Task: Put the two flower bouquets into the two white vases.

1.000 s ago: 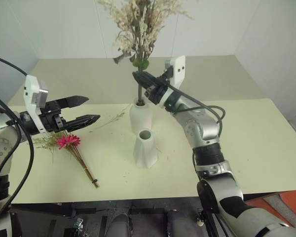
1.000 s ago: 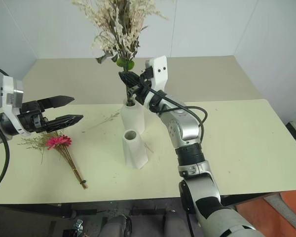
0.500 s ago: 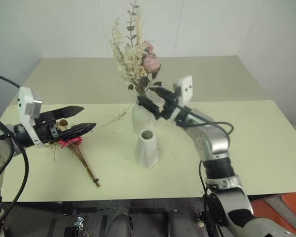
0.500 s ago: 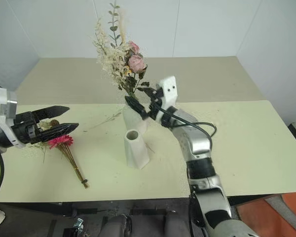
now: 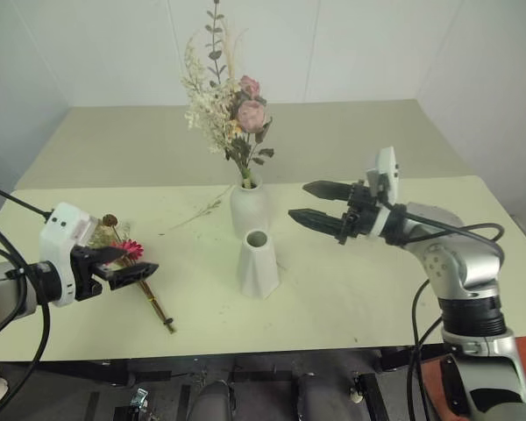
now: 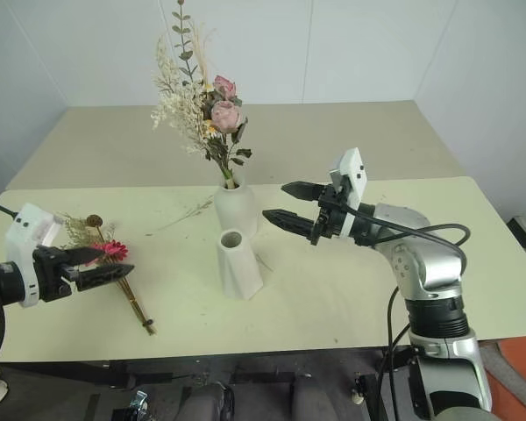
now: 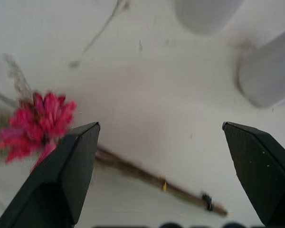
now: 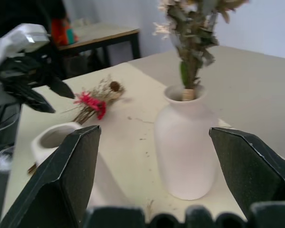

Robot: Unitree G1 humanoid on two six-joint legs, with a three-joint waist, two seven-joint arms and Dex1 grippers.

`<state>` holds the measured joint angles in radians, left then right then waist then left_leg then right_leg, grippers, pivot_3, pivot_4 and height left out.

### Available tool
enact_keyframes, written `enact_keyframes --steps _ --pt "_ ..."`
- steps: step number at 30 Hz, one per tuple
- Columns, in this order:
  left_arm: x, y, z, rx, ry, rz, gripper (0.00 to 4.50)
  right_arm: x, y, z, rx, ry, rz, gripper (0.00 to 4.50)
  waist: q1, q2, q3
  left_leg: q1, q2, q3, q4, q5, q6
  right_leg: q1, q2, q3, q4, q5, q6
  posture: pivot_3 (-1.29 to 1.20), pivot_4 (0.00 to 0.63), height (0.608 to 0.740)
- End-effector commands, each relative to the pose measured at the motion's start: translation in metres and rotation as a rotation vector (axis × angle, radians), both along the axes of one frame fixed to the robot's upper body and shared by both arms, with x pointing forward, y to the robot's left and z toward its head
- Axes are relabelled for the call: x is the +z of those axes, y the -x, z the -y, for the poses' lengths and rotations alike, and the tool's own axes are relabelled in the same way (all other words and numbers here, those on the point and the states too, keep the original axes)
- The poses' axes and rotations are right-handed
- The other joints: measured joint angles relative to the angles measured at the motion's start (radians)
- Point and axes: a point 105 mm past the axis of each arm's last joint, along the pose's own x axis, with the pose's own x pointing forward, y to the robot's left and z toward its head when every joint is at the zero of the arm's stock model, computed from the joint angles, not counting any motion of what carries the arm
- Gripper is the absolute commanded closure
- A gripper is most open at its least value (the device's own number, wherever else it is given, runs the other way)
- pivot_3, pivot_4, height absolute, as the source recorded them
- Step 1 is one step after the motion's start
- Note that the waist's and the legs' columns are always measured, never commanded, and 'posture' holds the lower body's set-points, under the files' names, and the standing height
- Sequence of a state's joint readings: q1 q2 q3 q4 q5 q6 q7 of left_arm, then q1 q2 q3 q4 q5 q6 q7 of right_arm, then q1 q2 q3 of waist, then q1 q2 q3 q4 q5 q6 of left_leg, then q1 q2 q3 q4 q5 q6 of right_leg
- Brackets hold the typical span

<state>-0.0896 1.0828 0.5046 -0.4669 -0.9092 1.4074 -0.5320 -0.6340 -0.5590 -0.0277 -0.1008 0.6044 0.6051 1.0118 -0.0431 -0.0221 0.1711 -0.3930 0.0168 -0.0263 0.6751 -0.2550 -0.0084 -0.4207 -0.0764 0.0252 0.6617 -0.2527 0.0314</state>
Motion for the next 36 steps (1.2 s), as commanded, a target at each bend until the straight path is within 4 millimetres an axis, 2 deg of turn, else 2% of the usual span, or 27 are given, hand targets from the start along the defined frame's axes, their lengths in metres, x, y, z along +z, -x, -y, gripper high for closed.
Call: enact_keyframes --steps 1,8,13,16,20,23,30,36 --pt "-0.007 0.004 -0.012 0.108 -0.097 -0.104 0.0 0.021 0.011 0.008 0.11 0.01 0.058 0.16 0.001 0.0 0.0 0.0 0.0 0.0 0.0 0.0 0.0 0.0 0.0 0.001 0.0 0.0 0.0 0.0 0.15 0.74" --pt "-0.021 0.002 -0.023 0.207 -0.06 -0.23 0.0 0.033 0.023 0.015 0.265 0.085 0.085 0.16 0.001 -0.002 0.001 0.001 0.0 -0.001 0.0 0.0 0.0 -0.001 0.0 0.002 0.001 0.0 0.0 0.0 0.15 0.74" --pt "-0.026 -0.009 -0.016 0.259 0.066 -0.252 0.0 0.038 0.024 0.011 0.297 0.086 0.1 0.16 0.005 -0.002 0.001 0.002 0.0 -0.003 -0.001 0.0 0.0 -0.001 -0.001 0.004 0.001 0.0 0.0 0.0 0.15 0.74" --pt "-0.024 -0.009 -0.007 0.248 0.126 -0.267 0.0 0.04 0.025 0.011 0.3 0.081 0.103 0.16 0.007 -0.003 0.002 0.001 0.0 -0.003 -0.001 0.0 0.0 -0.001 -0.002 0.005 0.001 0.0 0.0 0.0 0.15 0.74" --pt "-0.01 -0.008 -0.001 0.278 0.16 -0.271 0.0 0.039 0.026 0.012 0.297 0.079 0.105 0.16 0.005 -0.006 0.003 0.001 0.0 -0.002 -0.001 0.0 -0.001 -0.004 -0.003 0.008 0.001 0.0 0.0 0.0 0.15 0.74" --pt "-0.007 -0.015 -0.002 0.317 0.161 -0.262 0.0 0.039 0.025 0.011 0.29 0.065 0.107 0.16 0.009 -0.005 0.003 0.002 -0.001 -0.002 -0.002 -0.001 -0.001 -0.003 -0.004 0.01 0.002 0.0 0.0 0.0 0.15 0.74" --pt "-0.025 -0.031 0.004 0.365 0.147 -0.307 0.0 0.04 0.025 0.009 0.275 0.047 0.121 0.16 0.024 -0.006 0.003 0.003 -0.002 0.0 -0.002 -0.001 -0.001 -0.003 -0.002 0.01 0.001 0.0 0.0 0.0 0.15 0.74" --pt "-0.027 -0.048 0.004 0.438 0.126 -0.299 0.0 0.04 0.026 0.009 0.261 0.027 0.129 0.16 0.029 -0.006 0.003 0.003 -0.002 0.0 -0.002 0.0 -0.001 -0.002 -0.002 0.01 0.001 0.0 0.0 0.0 0.15 0.74"
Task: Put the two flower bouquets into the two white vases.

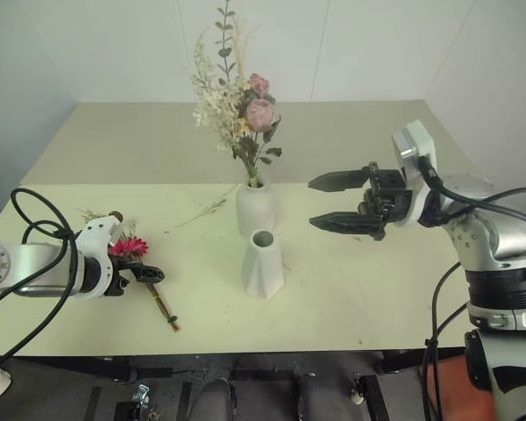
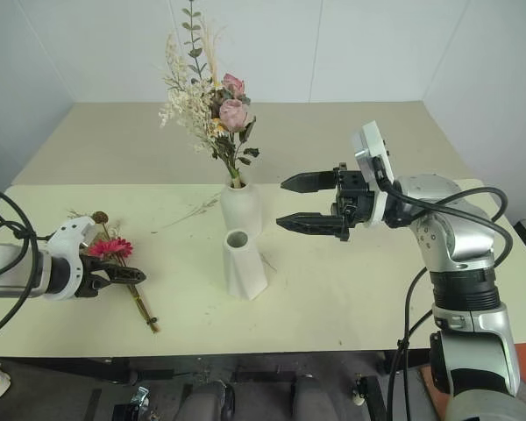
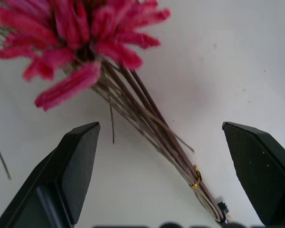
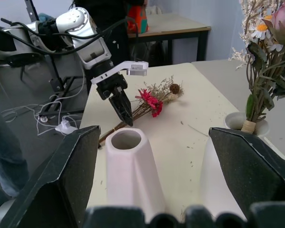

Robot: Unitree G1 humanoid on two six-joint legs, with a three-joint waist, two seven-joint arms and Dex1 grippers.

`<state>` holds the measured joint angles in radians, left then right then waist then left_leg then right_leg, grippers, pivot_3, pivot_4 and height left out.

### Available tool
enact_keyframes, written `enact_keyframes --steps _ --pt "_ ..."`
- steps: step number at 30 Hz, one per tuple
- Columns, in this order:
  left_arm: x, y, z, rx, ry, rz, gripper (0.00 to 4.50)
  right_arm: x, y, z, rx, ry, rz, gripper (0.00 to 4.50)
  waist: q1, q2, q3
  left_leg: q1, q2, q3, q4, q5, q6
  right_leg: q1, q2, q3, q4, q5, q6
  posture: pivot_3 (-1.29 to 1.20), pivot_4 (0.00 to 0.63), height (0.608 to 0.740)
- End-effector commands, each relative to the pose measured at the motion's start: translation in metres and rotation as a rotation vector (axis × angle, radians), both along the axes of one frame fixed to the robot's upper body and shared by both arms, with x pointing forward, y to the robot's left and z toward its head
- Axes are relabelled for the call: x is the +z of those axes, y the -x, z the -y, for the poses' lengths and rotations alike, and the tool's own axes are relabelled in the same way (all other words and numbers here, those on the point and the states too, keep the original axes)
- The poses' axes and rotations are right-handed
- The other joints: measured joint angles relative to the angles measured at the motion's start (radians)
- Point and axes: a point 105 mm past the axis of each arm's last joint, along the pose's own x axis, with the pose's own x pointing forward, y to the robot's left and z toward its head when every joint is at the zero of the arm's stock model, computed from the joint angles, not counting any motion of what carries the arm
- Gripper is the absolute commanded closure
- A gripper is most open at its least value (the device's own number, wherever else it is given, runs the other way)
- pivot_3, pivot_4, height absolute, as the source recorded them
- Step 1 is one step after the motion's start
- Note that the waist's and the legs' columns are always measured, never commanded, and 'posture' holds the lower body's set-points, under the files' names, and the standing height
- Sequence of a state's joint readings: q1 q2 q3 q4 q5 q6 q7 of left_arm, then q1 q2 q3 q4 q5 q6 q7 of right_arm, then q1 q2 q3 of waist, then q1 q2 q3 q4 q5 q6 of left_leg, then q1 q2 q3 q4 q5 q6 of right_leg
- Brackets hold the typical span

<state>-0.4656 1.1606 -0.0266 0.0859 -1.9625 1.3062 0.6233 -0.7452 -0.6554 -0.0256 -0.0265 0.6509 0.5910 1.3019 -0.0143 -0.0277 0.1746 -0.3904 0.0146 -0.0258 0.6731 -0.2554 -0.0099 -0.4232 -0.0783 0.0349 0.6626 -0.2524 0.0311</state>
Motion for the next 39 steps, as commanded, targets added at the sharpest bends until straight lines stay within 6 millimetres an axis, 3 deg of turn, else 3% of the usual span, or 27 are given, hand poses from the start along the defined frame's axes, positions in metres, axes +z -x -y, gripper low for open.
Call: enact_keyframes --steps 1,5,17,21,25,30,39 --pt "0.003 -0.008 -0.002 0.046 -0.025 0.009 0.0 0.014 0.007 0.002 0.006 -0.046 0.068 0.16 0.0 0.0 0.0 0.0 0.0 0.0 0.0 0.0 0.0 0.0 0.0 0.0 0.0 0.0 0.0 0.0 0.15 0.74" --pt "0.002 -0.01 -0.003 0.052 -0.046 -0.007 0.79 0.013 0.008 0.002 0.002 -0.053 0.068 0.14 -0.003 0.0 0.0 0.0 0.0 0.0 0.0 0.0 0.0 0.0 0.0 0.0 0.0 0.0 0.0 0.0 0.15 0.74" --pt "-0.02 0.0 -0.007 0.069 -0.022 -0.088 4.47 0.018 0.011 0.001 0.014 -0.091 0.067 0.14 -0.001 0.0 0.0 0.001 0.0 0.0 0.0 0.0 0.0 0.0 0.0 0.0 0.0 0.0 0.0 0.0 0.15 0.74" --pt "-0.014 0.0 -0.01 0.077 -0.03 -0.065 4.47 0.018 0.011 0.001 0.008 -0.102 0.061 0.14 -0.001 0.0 0.0 0.001 0.0 0.0 0.0 0.0 0.0 0.001 0.0 0.0 0.0 0.0 0.0 0.0 0.15 0.74" --pt "0.006 -0.005 -0.014 0.095 -0.029 0.019 4.47 0.017 0.009 0.002 0.002 -0.107 0.055 0.14 -0.002 0.0 0.0 0.001 0.0 0.0 0.0 0.0 0.0 0.0 0.0 0.0 0.0 0.0 0.0 0.0 0.15 0.74" --pt "0.057 -0.018 -0.016 0.075 0.035 0.275 4.47 0.014 0.01 0.004 0.002 -0.105 0.04 0.14 0.0 0.0 0.0 0.0 0.0 0.001 0.0 0.0 0.0 0.0 0.0 0.0 0.0 0.0 0.0 0.0 0.15 0.74" --pt "0.139 -0.008 -0.004 -0.214 0.085 0.711 4.47 0.012 0.01 0.019 -0.032 -0.077 0.038 0.14 -0.001 0.0 0.0 0.0 0.0 0.009 0.0 0.0 0.0 0.0 0.001 0.0 -0.001 0.0 0.0 0.0 0.15 0.74"
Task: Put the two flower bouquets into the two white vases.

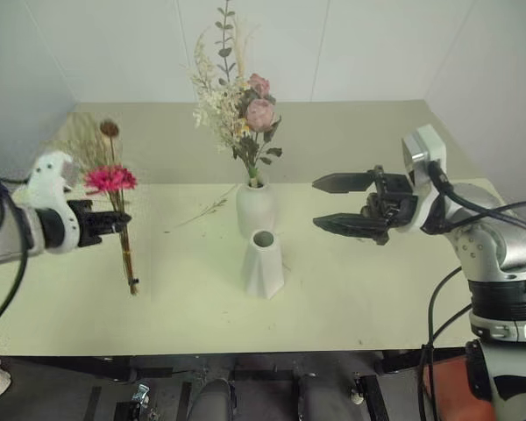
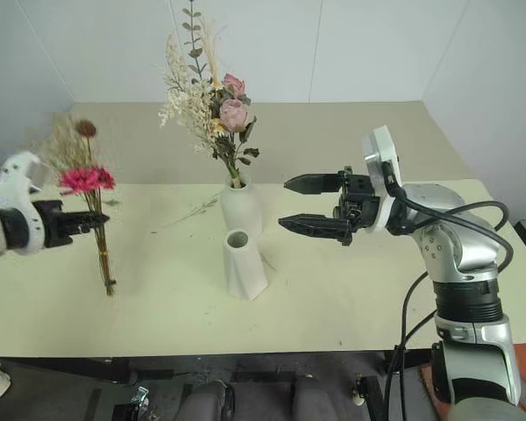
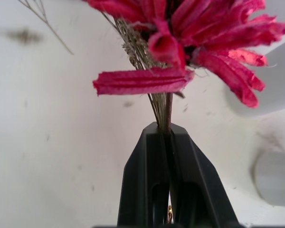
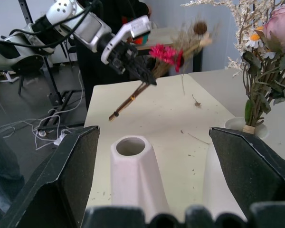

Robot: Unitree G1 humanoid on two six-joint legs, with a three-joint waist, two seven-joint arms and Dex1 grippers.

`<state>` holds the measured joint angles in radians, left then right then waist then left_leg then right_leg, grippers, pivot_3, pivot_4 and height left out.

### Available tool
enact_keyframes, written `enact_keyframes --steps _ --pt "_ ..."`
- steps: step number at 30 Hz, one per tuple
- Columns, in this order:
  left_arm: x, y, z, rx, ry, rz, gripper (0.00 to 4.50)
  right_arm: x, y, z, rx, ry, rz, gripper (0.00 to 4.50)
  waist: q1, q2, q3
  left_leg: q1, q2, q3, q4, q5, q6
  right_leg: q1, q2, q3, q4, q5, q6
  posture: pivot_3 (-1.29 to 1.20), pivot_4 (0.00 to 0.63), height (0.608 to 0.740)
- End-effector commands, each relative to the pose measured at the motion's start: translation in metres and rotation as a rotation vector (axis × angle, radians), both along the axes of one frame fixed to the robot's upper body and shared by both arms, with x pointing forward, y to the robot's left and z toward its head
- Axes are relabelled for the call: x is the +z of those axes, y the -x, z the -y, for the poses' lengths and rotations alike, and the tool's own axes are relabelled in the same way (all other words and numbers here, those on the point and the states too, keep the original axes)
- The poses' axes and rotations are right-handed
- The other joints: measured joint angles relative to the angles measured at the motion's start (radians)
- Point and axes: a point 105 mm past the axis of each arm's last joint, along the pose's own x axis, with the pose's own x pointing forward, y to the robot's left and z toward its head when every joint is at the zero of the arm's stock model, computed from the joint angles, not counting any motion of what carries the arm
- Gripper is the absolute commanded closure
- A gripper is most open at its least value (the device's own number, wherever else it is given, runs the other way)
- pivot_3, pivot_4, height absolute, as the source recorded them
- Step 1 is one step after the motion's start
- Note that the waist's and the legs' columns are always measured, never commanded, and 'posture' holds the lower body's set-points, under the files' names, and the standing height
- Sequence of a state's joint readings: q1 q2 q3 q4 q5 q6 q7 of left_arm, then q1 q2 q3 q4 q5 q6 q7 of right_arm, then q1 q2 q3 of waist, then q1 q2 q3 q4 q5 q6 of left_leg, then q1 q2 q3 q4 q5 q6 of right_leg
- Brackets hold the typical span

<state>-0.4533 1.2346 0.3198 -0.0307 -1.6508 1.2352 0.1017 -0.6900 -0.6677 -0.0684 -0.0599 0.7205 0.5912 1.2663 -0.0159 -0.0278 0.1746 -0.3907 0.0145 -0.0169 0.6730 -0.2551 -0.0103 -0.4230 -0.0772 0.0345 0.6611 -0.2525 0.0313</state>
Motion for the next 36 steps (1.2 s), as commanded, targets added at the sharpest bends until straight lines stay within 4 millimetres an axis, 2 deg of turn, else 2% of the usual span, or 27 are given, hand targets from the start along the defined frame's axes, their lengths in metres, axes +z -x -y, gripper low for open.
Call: enact_keyframes --steps 1,6,11,15,22,31,36 --pt "0.044 0.004 0.007 -0.104 -0.019 0.286 4.47 0.011 0.005 0.013 -0.019 -0.009 0.047 0.14 0.001 0.0 0.0 0.0 0.0 0.0 0.0 0.0 0.0 0.0 0.0 0.0 0.0 0.0 0.0 0.0 0.15 0.74" --pt "0.07 0.014 0.026 -0.304 0.031 0.492 4.47 0.007 0.011 0.024 -0.016 0.024 0.038 0.14 0.002 0.0 0.0 0.0 0.0 0.001 0.0 0.0 0.0 0.001 0.0 0.0 -0.002 0.0 0.0 0.0 0.15 0.74" --pt "0.102 0.026 0.051 -0.559 0.159 0.68 4.47 0.004 0.016 0.033 -0.026 0.048 0.024 0.14 0.003 -0.001 0.0 -0.001 0.001 0.001 0.0 0.0 0.0 0.001 0.0 -0.001 -0.003 0.0 0.001 0.0 0.15 0.74" --pt "0.117 0.031 0.072 -0.706 0.242 0.706 4.47 0.002 0.022 0.041 -0.026 0.069 0.026 0.14 0.003 -0.001 0.001 -0.002 0.0 0.0 0.002 0.0 0.001 0.002 0.0 -0.001 -0.003 0.001 0.002 0.0 0.15 0.74" --pt "0.115 0.033 0.099 -0.887 0.298 0.707 4.47 0.0 0.027 0.048 -0.043 0.083 0.029 0.14 -0.005 -0.001 0.001 -0.002 0.001 0.001 0.003 0.0 0.001 0.001 0.0 0.001 -0.003 0.002 0.003 0.0 0.15 0.74" --pt "0.095 0.021 0.14 -1.067 0.354 0.726 4.47 -0.001 0.029 0.047 -0.059 0.102 0.051 0.14 0.001 -0.001 0.001 -0.003 0.0 0.0 0.004 0.0 0.001 0.002 0.0 0.0 -0.003 0.002 0.004 0.0 0.15 0.74" --pt "0.094 0.013 0.154 -1.111 0.381 0.743 4.47 0.0 0.029 0.048 -0.069 0.105 0.054 0.14 0.0 -0.002 0.001 -0.004 0.0 0.0 0.005 0.0 0.001 0.001 0.0 0.001 -0.004 0.002 0.004 0.0 0.15 0.74"
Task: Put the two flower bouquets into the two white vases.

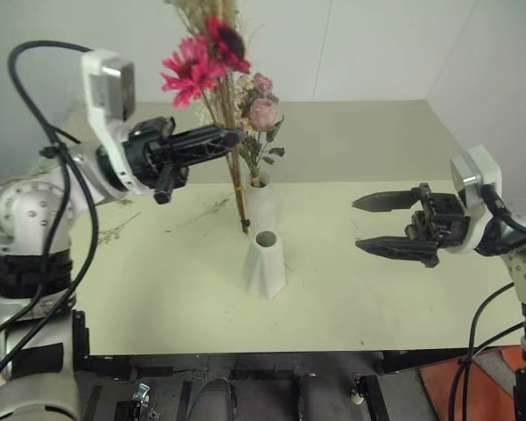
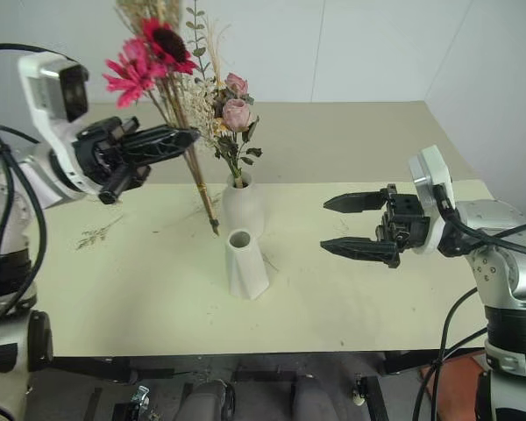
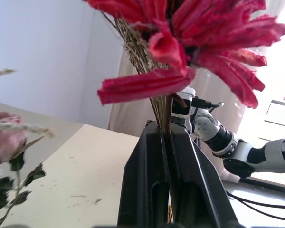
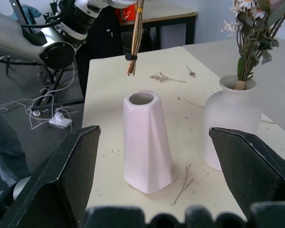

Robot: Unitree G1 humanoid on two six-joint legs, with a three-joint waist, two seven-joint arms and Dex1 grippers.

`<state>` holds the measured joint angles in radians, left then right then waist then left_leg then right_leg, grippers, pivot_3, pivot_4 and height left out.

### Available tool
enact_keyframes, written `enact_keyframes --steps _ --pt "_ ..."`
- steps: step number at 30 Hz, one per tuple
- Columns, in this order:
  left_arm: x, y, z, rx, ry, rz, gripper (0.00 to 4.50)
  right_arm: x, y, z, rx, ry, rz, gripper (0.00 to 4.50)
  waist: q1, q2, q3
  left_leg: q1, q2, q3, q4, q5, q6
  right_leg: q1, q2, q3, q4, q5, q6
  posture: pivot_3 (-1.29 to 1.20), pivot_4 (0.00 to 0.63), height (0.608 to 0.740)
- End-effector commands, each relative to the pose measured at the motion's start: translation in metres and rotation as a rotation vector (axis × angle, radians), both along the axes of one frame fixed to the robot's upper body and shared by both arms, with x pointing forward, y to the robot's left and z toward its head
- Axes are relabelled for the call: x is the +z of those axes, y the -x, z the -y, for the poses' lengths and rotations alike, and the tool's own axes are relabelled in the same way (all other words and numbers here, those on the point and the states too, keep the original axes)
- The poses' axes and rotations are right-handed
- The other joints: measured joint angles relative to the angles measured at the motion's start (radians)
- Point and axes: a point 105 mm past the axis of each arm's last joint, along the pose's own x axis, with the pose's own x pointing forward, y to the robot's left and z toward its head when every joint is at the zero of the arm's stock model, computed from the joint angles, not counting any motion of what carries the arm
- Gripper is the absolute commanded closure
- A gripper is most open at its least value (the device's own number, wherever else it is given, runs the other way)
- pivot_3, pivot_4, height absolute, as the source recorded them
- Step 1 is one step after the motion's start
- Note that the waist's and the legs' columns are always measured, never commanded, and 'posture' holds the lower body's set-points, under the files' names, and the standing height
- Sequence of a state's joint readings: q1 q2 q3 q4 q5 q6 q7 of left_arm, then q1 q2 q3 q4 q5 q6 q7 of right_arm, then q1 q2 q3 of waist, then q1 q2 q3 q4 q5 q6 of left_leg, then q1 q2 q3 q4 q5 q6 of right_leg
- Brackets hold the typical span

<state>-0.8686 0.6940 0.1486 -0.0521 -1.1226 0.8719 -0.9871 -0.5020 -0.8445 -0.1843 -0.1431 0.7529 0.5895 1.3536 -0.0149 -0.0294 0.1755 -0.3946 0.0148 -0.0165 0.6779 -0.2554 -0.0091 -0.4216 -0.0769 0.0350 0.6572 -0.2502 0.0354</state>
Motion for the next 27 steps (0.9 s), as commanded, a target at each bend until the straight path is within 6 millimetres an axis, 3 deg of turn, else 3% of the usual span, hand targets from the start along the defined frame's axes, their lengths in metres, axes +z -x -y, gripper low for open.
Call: enact_keyframes --steps 1,14,27 --pt "0.011 0.0 0.005 -0.021 0.013 0.073 4.47 0.014 0.005 0.004 -0.007 0.001 0.077 0.14 -0.001 0.0 0.0 0.0 0.0 0.0 0.0 0.0 0.0 0.0 0.0 0.0 0.0 0.0 0.0 0.0 0.15 0.74" --pt "-0.006 -0.012 0.028 -0.054 -0.011 0.099 4.47 0.012 0.01 0.004 -0.039 -0.007 0.081 0.14 -0.001 0.0 0.0 -0.001 0.0 0.0 0.001 0.0 0.0 0.0 0.0 0.0 0.0 0.001 0.001 0.0 0.15 0.74" --pt "-0.002 -0.011 0.025 -0.062 -0.018 0.113 4.47 0.011 0.008 0.005 -0.059 -0.016 0.081 0.14 0.0 0.0 0.0 0.0 0.0 -0.001 0.001 0.0 0.0 0.001 0.0 0.0 0.0 0.001 0.001 0.0 0.15 0.74"
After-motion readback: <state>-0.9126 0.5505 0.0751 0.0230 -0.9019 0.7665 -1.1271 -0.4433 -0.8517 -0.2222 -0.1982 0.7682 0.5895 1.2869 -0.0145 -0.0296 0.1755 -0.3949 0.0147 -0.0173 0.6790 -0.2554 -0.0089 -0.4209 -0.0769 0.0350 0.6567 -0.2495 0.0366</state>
